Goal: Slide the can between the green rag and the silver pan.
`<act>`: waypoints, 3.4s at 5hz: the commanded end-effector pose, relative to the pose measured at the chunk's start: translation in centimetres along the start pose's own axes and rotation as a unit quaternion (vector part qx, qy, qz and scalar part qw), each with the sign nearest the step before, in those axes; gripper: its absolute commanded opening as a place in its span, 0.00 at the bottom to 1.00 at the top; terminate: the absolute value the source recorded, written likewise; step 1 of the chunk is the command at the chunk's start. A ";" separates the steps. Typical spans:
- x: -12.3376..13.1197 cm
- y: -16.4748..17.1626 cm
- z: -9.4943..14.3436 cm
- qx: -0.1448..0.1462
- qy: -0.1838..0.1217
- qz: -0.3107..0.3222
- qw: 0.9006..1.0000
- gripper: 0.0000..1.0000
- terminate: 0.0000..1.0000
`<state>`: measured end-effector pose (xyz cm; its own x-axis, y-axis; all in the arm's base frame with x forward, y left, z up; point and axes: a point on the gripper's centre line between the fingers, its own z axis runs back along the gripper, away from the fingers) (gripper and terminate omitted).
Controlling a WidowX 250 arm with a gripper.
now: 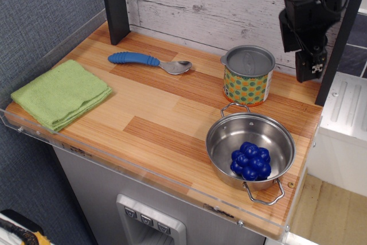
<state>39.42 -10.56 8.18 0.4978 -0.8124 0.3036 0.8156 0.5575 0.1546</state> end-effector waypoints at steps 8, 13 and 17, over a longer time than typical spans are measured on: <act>-6.6 3.0 1.8 0.023 0.061 0.103 0.992 1.00 0.00; -12.2 0.9 4.4 0.043 0.132 0.170 0.976 1.00 0.00; -14.4 -2.0 7.4 0.059 0.139 0.227 0.962 1.00 0.00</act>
<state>28.21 2.12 8.87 0.8697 -0.4884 0.0709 0.4741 0.8668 0.1545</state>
